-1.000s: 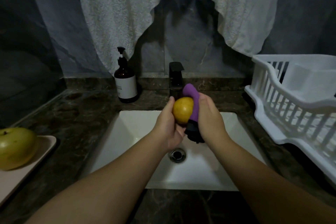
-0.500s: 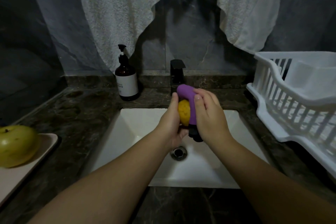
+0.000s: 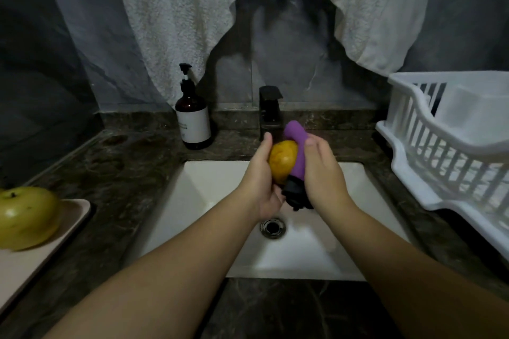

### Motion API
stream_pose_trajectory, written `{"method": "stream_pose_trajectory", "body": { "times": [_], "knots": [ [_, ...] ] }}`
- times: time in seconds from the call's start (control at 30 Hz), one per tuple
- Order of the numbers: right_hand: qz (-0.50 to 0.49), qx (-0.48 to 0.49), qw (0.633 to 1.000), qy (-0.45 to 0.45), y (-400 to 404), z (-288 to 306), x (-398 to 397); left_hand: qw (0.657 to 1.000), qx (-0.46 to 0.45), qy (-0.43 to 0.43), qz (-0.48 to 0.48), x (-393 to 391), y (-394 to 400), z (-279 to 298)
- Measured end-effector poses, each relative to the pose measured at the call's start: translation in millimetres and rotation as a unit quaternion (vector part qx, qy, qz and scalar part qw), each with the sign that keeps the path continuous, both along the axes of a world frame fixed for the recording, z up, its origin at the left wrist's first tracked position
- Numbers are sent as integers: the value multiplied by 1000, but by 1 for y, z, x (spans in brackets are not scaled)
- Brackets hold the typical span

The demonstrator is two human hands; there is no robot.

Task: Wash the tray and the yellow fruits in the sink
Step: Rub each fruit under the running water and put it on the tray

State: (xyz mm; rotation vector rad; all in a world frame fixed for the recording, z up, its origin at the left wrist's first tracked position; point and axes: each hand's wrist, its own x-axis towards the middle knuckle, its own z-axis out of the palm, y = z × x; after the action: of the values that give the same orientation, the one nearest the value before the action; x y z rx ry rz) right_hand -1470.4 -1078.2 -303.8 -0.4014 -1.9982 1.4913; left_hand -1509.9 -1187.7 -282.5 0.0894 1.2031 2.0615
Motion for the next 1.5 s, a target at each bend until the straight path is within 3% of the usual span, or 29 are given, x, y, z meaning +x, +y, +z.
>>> {"method": "stream_pose_trajectory", "body": {
  "times": [0.1,0.23,0.4,0.53,0.67,0.83,0.97,1.1,1.27,1.4,1.5],
  "knots": [
    [3,81,996,42,-5,4,2,999,-6,34,-6,-1,0,2],
    [11,-19,1000,2,2,4,-2,1000,-11,17,20,-3,1,-3],
    [-5,116,991,67,-5,5,5,999,-20,24,-24,-1,4,-5],
    [10,17,1000,7,4,4,-1,1000,0,7,2,-2,4,-7],
    [-15,152,987,47,-6,2,4,998,-29,-2,-48,-2,1,-9],
    [-1,-4,1000,-10,8,2,-1,1000,-10,21,4,-3,3,-7],
    [-27,123,991,47,-2,4,6,998,-17,3,-56,2,1,-8],
    [-14,-18,1000,0,7,5,1,999,-1,34,-15,-2,3,-7],
    [-26,90,995,28,0,3,3,998,-27,12,-64,5,1,-7],
    [-19,-21,999,-14,9,4,1,999,-27,32,-12,-3,1,-7],
    [-28,50,998,15,4,4,6,996,-62,13,-65,3,0,-7]
  ]
}}
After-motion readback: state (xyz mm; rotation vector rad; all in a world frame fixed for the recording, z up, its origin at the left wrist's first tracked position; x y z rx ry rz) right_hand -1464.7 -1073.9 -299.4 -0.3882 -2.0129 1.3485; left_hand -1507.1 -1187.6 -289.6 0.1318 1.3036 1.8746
